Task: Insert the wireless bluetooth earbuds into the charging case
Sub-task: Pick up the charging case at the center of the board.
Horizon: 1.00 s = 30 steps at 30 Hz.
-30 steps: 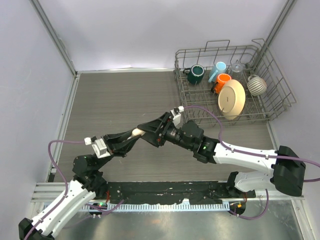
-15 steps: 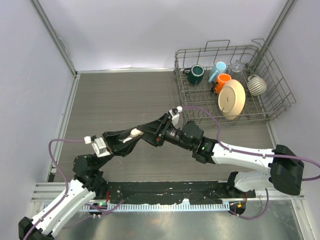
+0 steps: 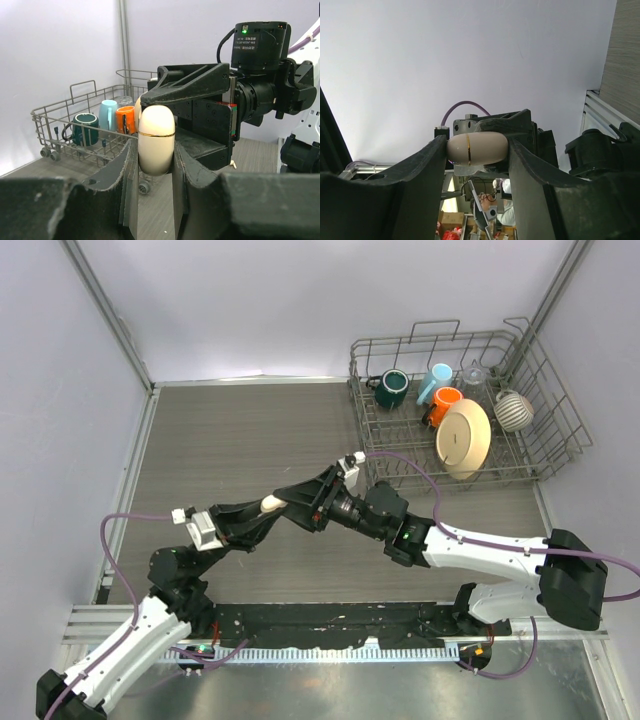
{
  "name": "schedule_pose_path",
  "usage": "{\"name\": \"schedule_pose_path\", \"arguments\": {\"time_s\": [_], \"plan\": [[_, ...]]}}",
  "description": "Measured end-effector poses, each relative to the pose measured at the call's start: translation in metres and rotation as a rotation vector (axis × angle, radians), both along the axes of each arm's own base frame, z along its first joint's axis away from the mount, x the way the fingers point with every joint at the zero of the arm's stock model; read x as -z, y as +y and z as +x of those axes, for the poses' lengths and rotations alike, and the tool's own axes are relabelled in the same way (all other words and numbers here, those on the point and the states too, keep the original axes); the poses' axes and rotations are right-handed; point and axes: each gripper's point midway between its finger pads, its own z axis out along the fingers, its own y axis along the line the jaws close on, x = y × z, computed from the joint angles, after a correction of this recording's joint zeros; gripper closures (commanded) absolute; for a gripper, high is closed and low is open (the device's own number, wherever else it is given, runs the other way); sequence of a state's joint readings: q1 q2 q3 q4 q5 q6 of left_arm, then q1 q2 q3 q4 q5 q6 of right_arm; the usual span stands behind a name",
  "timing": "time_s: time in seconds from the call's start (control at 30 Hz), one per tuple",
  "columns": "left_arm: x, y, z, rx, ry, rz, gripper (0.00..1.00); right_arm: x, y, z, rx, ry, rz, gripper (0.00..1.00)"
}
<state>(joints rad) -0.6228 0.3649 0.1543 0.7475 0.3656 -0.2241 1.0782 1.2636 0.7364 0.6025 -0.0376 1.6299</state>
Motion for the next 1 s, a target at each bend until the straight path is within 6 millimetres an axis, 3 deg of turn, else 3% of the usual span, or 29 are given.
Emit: {"name": "schedule_pose_path", "arguments": {"time_s": [0.07, 0.1, 0.27, 0.47, 0.7, 0.8, 1.0], "plan": [[0.001, -0.001, 0.000, 0.002, 0.002, 0.002, 0.95, 0.001, 0.000, 0.001, 0.003, -0.002, -0.006, 0.94], [0.001, -0.001, 0.001, 0.002, 0.003, 0.003, 0.84, 0.002, 0.000, 0.001, 0.006, -0.003, -0.012, 0.95], [0.003, -0.002, 0.001, 0.006, 0.014, 0.004, 0.78, 0.004, -0.002, 0.002, 0.018, -0.014, -0.042, 0.97], [0.004, -0.003, 0.002, 0.010, 0.022, 0.006, 0.56, 0.006, -0.001, 0.003, 0.020, -0.018, -0.052, 0.97], [-0.001, -0.003, -0.003, 0.030, 0.011, -0.012, 0.59, 0.023, 0.001, 0.001, 0.012, -0.002, -0.114, 0.97], [-0.002, -0.003, -0.003, 0.033, 0.008, -0.013, 0.50, 0.022, 0.001, 0.001, 0.012, -0.004, -0.112, 0.97], [-0.002, -0.003, -0.003, 0.035, 0.010, -0.014, 0.46, 0.019, 0.001, 0.001, 0.013, -0.012, -0.098, 0.97]]}}
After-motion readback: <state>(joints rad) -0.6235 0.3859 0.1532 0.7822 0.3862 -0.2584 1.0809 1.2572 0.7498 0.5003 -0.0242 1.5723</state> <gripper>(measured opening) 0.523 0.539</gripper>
